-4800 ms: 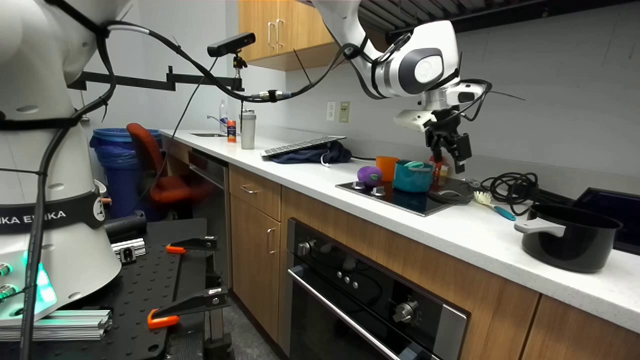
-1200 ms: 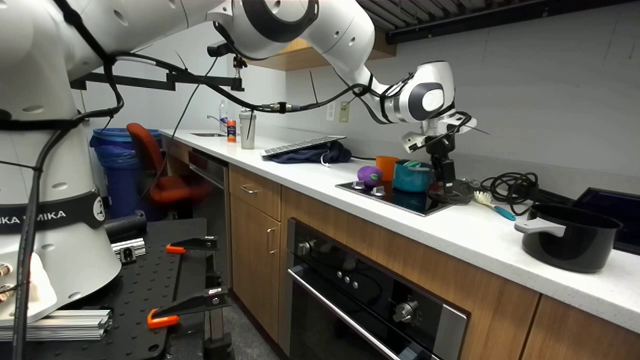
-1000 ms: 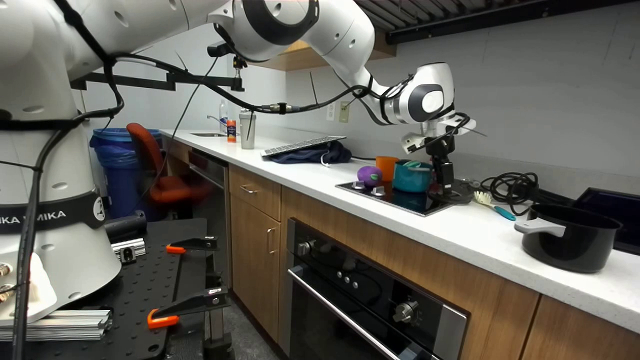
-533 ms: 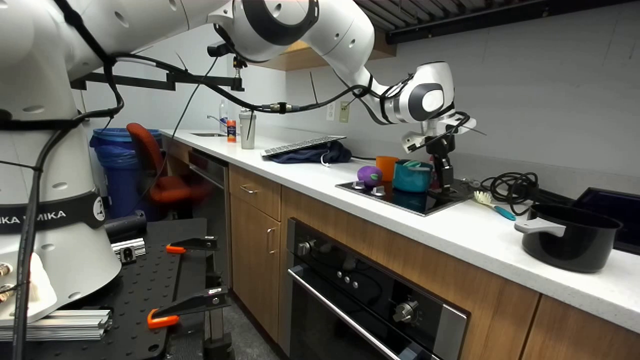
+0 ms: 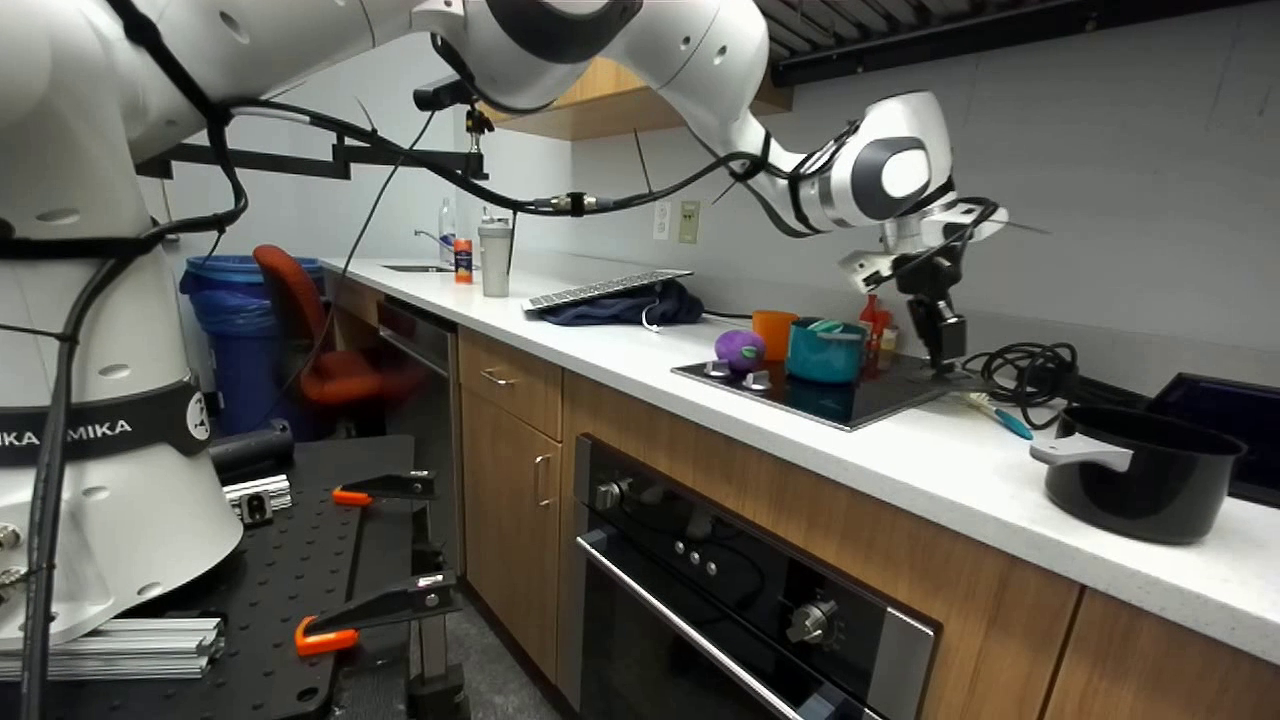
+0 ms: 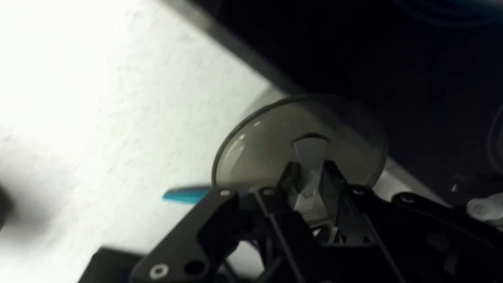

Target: Pick up the lid and close the pot

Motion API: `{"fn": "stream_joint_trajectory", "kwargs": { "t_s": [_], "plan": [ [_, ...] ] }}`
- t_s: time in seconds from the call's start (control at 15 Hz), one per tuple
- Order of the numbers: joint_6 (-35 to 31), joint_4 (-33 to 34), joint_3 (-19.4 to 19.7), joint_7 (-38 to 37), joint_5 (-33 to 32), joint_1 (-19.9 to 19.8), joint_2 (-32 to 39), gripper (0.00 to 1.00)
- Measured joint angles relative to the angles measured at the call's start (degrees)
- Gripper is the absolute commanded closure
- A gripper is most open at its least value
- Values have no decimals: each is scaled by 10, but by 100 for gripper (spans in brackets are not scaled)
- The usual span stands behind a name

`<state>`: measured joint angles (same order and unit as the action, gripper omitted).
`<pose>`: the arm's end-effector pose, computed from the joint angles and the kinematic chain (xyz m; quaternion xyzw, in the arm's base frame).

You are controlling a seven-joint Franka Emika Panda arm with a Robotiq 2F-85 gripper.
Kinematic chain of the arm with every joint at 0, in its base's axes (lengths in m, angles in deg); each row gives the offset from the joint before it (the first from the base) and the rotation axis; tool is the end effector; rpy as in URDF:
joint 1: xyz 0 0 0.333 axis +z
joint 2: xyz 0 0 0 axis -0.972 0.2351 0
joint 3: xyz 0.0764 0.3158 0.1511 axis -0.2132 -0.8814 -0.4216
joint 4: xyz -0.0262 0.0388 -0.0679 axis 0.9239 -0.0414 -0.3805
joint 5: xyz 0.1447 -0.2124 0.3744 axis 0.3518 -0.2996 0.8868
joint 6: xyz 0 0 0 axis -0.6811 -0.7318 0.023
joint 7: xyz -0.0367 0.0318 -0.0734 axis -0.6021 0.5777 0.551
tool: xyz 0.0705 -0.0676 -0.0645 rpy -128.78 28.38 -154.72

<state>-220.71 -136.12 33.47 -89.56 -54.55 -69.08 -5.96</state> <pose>0.9112 0.0343 0.2527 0.9459 -0.2574 0.1973 0.0129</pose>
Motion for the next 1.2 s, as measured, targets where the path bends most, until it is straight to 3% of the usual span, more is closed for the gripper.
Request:
{"fn": "stream_joint_trajectory", "kwargs": {
  "t_s": [0.27, 0.53, 1.2],
  "plan": [
    [-21, -7, 19, 71, -2, -29, -33, 95],
    [-56, -38, 19, 101, -2, -32, -70, 95],
    [-135, -235, 44, 104, -7, -22, -216, 95]
  ]
}}
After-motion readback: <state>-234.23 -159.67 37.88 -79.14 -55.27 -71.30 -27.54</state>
